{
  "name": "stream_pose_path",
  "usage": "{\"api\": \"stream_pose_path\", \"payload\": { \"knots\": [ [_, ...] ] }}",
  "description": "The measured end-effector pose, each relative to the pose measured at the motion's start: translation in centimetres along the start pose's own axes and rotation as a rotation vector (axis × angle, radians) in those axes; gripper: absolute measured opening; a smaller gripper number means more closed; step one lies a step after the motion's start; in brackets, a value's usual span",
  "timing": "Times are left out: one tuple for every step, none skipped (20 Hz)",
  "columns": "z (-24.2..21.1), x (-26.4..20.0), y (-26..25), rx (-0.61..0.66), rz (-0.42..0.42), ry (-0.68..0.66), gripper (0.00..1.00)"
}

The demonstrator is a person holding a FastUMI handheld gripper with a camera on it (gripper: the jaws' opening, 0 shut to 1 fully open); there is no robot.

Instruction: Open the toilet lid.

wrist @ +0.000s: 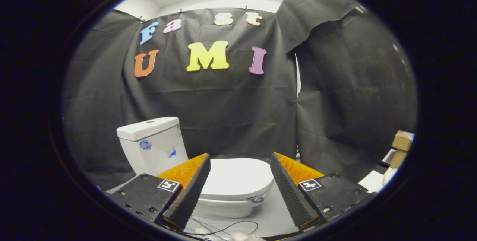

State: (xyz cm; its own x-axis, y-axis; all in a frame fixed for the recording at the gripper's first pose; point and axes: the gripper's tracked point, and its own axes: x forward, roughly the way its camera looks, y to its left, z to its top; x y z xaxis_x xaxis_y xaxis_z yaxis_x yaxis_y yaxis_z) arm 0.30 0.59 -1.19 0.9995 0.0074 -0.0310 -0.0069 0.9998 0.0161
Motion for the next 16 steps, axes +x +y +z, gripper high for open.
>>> {"api": "stream_pose_path", "payload": {
  "knots": [
    [0.1, 0.2, 0.1, 0.003, 0.0, -0.005, 1.0],
    [-0.1, 0.2, 0.4, 0.002, 0.005, 0.004, 1.0],
    [-0.3, 0.3, 0.6, 0.001, 0.01, 0.011, 1.0],
    [-0.4, 0.6, 0.6, 0.004, 0.009, 0.013, 1.0],
    [0.0, 0.9, 0.7, 0.011, 0.011, 0.006, 1.0],
    [0.2, 1.2, 0.9, 0.015, 0.016, 0.006, 1.0],
    [0.5, 1.7, 1.2, 0.02, 0.02, 0.002, 1.0],
    [0.8, 2.4, 1.4, 0.025, 0.025, 0.004, 1.0],
    [1.2, 3.0, 1.7, 0.035, 0.034, 0.003, 1.0],
    [1.6, 3.6, 1.8, 0.049, 0.042, 0.001, 1.0],
    [2.3, 4.2, 1.8, 0.066, 0.052, -0.005, 1.0],
    [2.5, 4.9, 1.6, 0.08, 0.059, -0.008, 1.0],
    [2.8, 5.8, 1.3, 0.093, 0.063, -0.006, 1.0],
    [2.8, 6.8, 0.9, 0.108, 0.066, 0.001, 1.0],
    [2.7, 7.8, 0.3, 0.126, 0.068, 0.012, 1.0],
    [2.5, 8.7, -0.3, 0.15, 0.073, 0.02, 1.0]
  ]
}}
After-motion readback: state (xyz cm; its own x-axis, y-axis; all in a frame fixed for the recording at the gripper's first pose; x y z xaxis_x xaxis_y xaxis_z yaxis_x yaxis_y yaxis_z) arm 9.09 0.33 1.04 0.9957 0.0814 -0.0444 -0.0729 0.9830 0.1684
